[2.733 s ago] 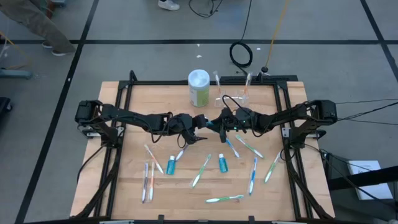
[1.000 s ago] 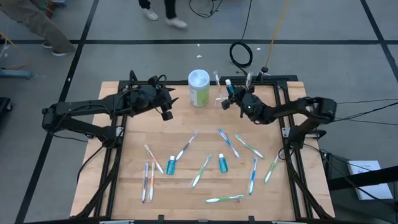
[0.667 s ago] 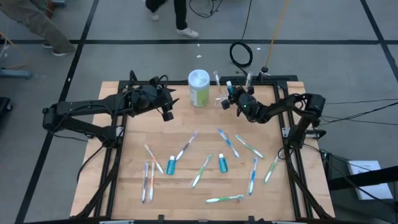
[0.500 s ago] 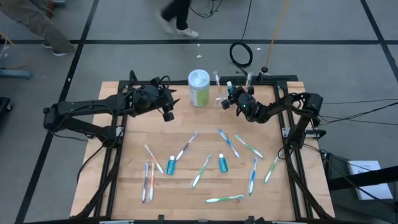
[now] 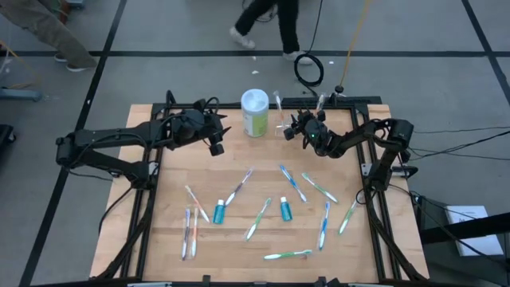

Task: Pick & Place toothbrushing station
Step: Put the blue mouthwash into the transparent organizer

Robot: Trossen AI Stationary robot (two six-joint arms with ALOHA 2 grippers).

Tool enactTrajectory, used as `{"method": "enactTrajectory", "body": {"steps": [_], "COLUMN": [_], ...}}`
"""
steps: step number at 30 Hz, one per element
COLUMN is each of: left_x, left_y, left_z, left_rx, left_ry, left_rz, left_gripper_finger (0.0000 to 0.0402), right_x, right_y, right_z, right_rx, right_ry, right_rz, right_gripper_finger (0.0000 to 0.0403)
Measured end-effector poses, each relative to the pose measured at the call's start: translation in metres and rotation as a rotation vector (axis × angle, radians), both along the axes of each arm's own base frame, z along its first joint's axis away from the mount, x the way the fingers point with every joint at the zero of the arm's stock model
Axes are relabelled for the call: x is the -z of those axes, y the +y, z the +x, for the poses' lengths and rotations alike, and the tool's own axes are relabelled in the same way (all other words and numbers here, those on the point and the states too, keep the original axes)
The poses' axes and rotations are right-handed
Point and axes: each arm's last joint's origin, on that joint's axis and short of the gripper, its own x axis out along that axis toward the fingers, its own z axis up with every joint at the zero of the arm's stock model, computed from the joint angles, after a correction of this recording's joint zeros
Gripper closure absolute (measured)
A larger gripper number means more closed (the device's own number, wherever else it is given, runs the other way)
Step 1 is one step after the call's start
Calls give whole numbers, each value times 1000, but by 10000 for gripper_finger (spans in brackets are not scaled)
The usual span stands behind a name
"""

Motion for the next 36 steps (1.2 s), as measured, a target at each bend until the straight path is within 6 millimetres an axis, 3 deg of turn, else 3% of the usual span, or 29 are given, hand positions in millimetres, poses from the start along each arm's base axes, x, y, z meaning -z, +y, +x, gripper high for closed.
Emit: {"method": "enactTrajectory", "body": {"steps": [7,16,25,31,36], "left_x": [0,0,0,0,0], "left_y": [0,0,0,0,0], "left_z": [0,0,0,0,0], "left_rx": [0,2,2,4,9], "left_ry": [1,4,3,3,2], "left_rz": [1,5,5,5,11], "left_gripper_finger": [220,220,220,220,220], "right_x": [-1,-24,-53,-54,-53], "right_y": [0,4,24,34,32], "right_z": [0,-4,-27,-42,-41], "right_rx": [-8,-77,-199,-240,-231], "right_ry": [23,17,96,160,144], "right_rz": [-21,-28,159,301,303], "right_gripper_finger": [264,266,263,255,254]}}
